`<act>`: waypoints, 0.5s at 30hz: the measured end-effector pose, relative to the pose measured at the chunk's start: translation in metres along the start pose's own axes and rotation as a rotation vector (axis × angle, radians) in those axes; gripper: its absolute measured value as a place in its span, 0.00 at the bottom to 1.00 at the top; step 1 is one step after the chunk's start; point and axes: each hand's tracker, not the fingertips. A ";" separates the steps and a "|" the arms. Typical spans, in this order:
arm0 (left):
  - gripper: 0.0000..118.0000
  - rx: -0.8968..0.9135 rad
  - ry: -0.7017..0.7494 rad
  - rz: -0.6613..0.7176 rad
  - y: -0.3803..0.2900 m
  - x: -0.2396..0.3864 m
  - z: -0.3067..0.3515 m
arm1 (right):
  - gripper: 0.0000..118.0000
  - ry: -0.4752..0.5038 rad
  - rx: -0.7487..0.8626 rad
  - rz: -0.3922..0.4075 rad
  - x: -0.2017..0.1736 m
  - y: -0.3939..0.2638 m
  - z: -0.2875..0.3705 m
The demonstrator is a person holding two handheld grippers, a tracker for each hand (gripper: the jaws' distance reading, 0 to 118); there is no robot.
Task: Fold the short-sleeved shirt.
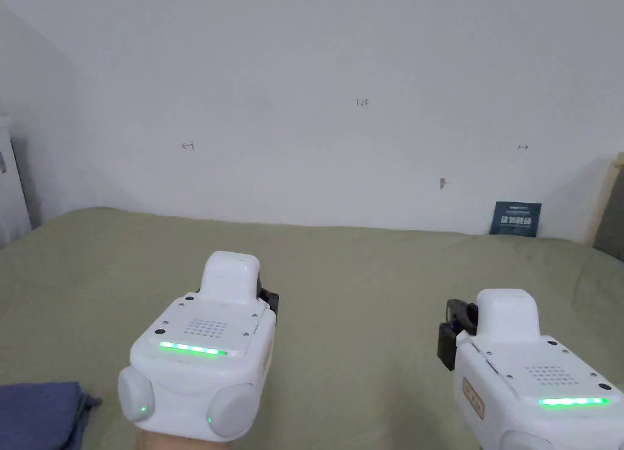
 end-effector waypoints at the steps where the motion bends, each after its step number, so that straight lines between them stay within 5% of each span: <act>1: 0.00 0.003 0.001 -0.003 0.003 0.001 0.002 | 0.02 -0.017 0.013 0.001 0.005 0.002 0.002; 15: 0.00 0.010 0.021 -0.008 0.017 -0.007 0.008 | 0.02 -0.035 0.061 -0.013 0.007 0.005 0.017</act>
